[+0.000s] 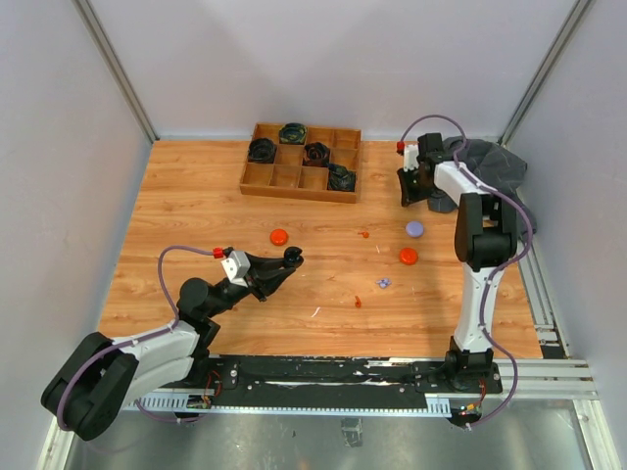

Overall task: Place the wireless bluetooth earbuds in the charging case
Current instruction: Move the earbud to the center of the board.

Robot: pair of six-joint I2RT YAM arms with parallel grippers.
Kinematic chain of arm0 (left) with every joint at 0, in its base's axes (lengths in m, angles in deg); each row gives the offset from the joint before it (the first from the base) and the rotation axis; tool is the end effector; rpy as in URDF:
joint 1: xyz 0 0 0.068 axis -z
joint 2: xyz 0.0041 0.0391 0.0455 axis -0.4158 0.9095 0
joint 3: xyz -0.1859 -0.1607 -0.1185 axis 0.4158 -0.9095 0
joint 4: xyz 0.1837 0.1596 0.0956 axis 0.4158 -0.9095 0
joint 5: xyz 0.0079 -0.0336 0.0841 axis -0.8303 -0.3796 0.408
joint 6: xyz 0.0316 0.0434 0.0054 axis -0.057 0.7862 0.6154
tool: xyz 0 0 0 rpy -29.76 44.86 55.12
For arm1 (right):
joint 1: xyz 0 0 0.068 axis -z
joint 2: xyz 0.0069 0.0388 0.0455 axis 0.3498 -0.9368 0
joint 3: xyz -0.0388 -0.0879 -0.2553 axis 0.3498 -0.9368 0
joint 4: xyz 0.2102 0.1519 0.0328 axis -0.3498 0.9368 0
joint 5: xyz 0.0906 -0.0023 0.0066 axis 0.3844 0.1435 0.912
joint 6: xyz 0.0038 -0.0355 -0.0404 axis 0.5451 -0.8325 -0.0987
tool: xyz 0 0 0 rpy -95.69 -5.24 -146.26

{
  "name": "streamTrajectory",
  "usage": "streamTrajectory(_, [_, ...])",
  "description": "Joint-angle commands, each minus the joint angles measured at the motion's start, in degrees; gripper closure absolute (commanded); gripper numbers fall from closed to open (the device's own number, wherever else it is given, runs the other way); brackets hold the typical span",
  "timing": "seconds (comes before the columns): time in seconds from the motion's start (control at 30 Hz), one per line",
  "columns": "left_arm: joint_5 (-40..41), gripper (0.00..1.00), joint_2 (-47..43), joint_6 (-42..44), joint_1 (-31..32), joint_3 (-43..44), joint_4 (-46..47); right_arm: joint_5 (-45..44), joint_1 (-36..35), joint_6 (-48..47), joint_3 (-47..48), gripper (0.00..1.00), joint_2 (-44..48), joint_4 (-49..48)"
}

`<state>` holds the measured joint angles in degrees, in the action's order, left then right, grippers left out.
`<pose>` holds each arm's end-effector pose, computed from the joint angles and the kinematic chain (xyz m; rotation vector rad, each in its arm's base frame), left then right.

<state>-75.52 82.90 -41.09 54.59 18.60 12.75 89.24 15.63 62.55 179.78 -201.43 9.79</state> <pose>0.1326 -0.0960 0.1902 0.6681 1.2371 -0.8867 0.4792 0.0488 0.1752 -0.3961 2.4933 0.2618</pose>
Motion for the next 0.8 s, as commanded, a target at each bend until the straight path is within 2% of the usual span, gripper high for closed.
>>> streamTrajectory(0.0, [0.31,1.0,-0.91,1.04,-0.05,-0.49,2.11,2.84,-3.02,0.33,-4.86,0.84,7.27,1.25])
streamTrajectory(0.3, [0.97,1.0,-2.14,0.95,-0.05,-0.79,2.1,4.14,-13.23,2.89,-18.64,0.83,19.37,-2.02])
streamTrajectory(0.6, [1.27,1.0,-2.91,1.13,-0.03,-0.89,1.67,2.45,-27.37,3.85,-28.34,0.82,23.84,-3.61])
streamTrajectory(0.77, [1.35,1.0,-3.52,1.13,-0.05,-0.98,1.4,-0.22,-32.69,3.44,-30.97,0.8,24.54,-3.12])
